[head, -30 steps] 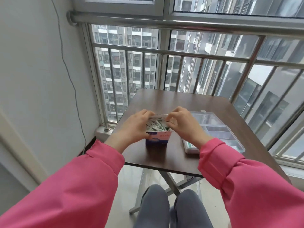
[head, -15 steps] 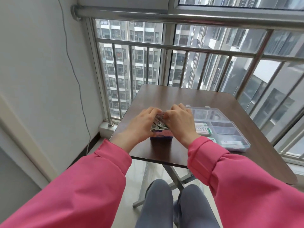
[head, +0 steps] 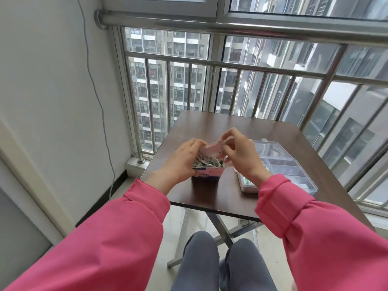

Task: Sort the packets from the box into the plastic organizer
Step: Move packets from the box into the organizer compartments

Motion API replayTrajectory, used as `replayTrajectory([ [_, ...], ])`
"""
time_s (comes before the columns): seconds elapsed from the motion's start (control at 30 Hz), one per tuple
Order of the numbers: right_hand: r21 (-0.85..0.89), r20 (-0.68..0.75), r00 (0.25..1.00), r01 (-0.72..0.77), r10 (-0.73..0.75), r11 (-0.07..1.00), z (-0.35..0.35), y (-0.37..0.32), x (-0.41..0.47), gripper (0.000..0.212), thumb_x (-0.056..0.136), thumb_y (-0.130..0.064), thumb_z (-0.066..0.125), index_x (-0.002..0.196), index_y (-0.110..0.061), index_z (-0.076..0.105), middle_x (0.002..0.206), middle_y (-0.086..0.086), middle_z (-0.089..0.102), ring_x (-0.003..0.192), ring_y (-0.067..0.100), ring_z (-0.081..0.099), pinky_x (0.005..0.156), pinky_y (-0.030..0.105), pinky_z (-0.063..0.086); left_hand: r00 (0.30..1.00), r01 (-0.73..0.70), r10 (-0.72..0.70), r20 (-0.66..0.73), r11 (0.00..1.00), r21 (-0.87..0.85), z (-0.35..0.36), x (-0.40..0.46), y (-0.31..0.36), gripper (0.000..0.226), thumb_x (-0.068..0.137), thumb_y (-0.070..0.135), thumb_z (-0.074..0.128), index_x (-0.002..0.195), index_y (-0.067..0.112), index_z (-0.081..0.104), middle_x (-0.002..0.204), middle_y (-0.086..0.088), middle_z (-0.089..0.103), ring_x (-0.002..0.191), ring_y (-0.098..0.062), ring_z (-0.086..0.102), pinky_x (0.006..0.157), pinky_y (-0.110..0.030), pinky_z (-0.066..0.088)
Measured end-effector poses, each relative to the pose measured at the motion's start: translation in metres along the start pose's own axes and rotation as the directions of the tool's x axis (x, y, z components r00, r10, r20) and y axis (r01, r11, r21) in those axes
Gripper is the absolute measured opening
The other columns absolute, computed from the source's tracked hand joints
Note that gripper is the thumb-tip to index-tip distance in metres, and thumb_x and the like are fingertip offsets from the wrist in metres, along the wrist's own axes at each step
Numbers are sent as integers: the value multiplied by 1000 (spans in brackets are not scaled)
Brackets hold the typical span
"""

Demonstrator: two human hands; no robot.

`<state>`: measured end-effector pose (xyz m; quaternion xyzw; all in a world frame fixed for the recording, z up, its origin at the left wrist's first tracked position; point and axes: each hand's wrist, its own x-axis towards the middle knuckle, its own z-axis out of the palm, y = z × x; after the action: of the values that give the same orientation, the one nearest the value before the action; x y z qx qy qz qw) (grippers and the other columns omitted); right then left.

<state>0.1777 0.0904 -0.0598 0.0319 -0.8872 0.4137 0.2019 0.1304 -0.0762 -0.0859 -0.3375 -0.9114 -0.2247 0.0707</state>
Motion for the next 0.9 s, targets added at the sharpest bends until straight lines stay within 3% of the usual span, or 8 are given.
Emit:
replayTrajectory([
  [0.13,50,-29,999,-32,33,998,-3,6,2,16,89,6,53,92,-6,62,81,14,70,56,9,68,55,19,55,1000,0,0,7,1000,31,0,0,1,76,69,12,79,134,17,38,130,-1,44,122,-20,41,100,-34,36],
  [0.3,324,-46,988,-122,144,938,-19,11,0,11,84,-6,66,75,-12,68,75,10,71,75,20,70,77,30,55,1000,25,-25,-4,952,305,-5,8,7,76,74,28,75,137,16,34,136,-3,44,128,-22,38,107,-30,26],
  [0.37,405,-44,981,-156,189,901,-26,15,-2,13,85,-14,67,75,-6,69,73,10,69,68,13,68,76,28,55,998,53,-66,25,933,356,-7,13,10,81,74,37,74,138,14,30,141,-5,39,134,-24,32,113,-34,17],
  [0.53,270,-55,981,-163,184,949,-47,23,-7,7,75,3,73,79,0,69,66,5,66,53,-2,59,61,12,49,967,123,-201,157,907,403,-8,26,25,95,80,41,69,150,18,10,159,-3,8,146,-19,2,115,-50,-5],
  [0.6,310,-52,979,-170,195,935,-56,27,-7,15,73,9,72,82,0,64,68,7,64,52,-1,59,57,13,50,985,88,-131,112,941,327,-4,29,36,80,85,28,60,150,20,13,159,0,9,146,-17,4,116,-48,-5],
  [0.7,358,-38,973,-198,227,912,-69,33,-8,22,75,12,69,83,-8,61,69,8,62,51,1,60,53,15,50,995,-16,14,-95,1000,-19,6,35,59,55,89,12,50,142,15,35,147,-3,37,137,-21,31,111,-29,16],
  [0.77,344,-32,970,-214,239,914,-77,38,-9,22,75,11,69,81,-10,63,70,8,63,52,2,60,54,15,51,986,-56,21,-165,976,-209,12,38,73,46,93,7,46,139,10,41,139,-7,47,129,-20,41,104,-22,24],
  [0.9,315,-38,965,-235,260,920,-93,50,-11,20,77,11,67,76,-9,66,70,10,64,62,14,60,60,18,53,983,-50,-25,-181,915,-400,24,47,92,41,97,13,46,138,9,42,118,-9,60,104,-21,58,88,-18,36],
])
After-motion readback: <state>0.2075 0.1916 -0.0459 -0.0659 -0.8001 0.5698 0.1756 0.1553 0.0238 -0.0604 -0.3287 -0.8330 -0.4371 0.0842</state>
